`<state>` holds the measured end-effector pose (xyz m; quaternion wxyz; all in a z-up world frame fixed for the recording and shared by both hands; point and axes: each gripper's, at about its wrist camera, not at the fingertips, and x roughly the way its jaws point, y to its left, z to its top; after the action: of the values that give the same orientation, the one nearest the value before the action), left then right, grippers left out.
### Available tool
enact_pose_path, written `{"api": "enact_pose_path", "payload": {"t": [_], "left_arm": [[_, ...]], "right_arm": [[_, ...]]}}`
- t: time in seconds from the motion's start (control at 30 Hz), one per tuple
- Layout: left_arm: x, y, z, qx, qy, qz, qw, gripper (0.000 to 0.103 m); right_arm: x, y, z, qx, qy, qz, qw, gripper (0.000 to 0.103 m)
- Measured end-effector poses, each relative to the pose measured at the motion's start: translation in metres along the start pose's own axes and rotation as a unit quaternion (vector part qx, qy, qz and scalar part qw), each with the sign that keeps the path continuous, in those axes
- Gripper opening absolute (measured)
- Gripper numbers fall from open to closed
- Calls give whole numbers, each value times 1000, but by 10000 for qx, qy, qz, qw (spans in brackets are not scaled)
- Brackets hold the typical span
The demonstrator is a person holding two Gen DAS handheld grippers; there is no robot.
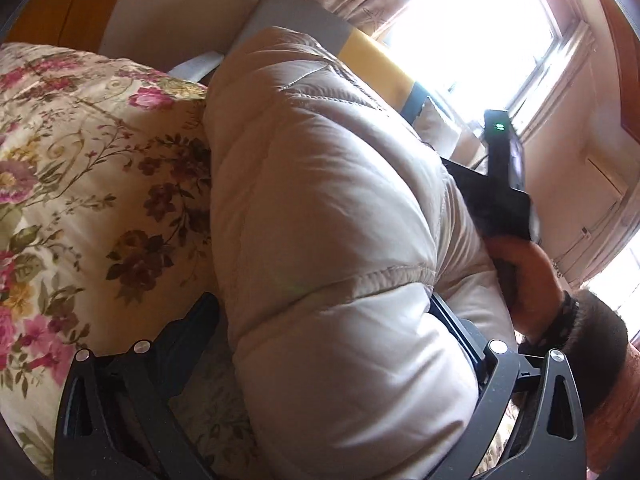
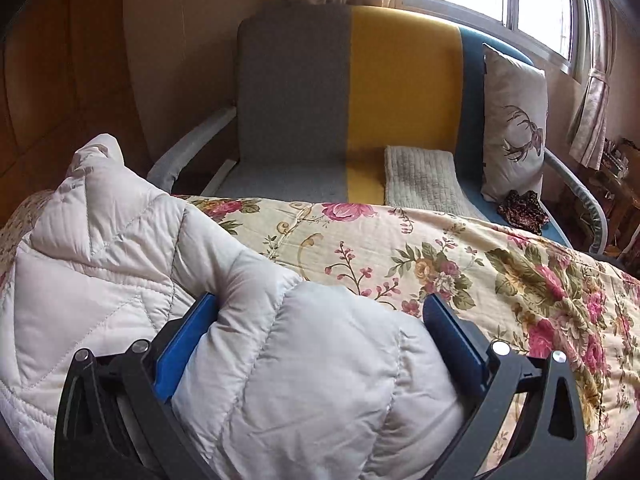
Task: Fold large clothes
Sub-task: 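Lower the folded jacket bundle onto the bedspread with both tools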
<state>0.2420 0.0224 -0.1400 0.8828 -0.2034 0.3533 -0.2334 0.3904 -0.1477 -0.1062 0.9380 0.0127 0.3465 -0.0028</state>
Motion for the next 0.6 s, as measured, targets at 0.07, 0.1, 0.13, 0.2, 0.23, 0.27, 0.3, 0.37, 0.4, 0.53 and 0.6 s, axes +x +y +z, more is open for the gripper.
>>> {"api": "enact_pose_path", "payload": {"t": [0.07, 0.1, 0.13, 0.2, 0.23, 0.27, 0.3, 0.37, 0.4, 0.53, 0.6], "left_arm": [[-8, -5, -3, 77, -91, 194, 9997, 100], [-11, -7, -3, 122, -131, 281, 9994, 100], [-17, -12, -5, 189, -188, 422, 9988, 100], [-24, -17, -7, 197, -274, 551, 9979, 100], [-29, -19, -9, 142, -320, 589, 9976, 100], [-33, -20, -10, 70, -338, 571, 9978, 99], [-37, -21, -11, -18, -354, 547, 9979, 99], [-46, -21, -13, -130, -392, 548, 9976, 99], [-50, -24, -14, -140, -415, 566, 9974, 99], [-72, -39, -25, 48, -598, 812, 9949, 99], [-80, -47, -32, 188, -606, 902, 9939, 99]], "right_arm": [[-10, 3, -1, -95, -55, -21, 9999, 101], [-17, 5, -1, -157, -99, -44, 9998, 101], [-25, 7, -3, -207, -158, -68, 9996, 101], [-42, 10, -7, -283, -252, -83, 9992, 101], [-50, 12, -8, -309, -290, -85, 9991, 101], [-58, 12, -11, -331, -327, -87, 9989, 101], [-66, 13, -13, -351, -362, -81, 9987, 101], [-81, 13, -20, -349, -426, -73, 9985, 101], [-89, 12, -25, -317, -445, -90, 9985, 101], [-106, 7, -48, -211, -433, -223, 9986, 101], [-99, 2, -61, -261, -389, -520, 9975, 101]]}}
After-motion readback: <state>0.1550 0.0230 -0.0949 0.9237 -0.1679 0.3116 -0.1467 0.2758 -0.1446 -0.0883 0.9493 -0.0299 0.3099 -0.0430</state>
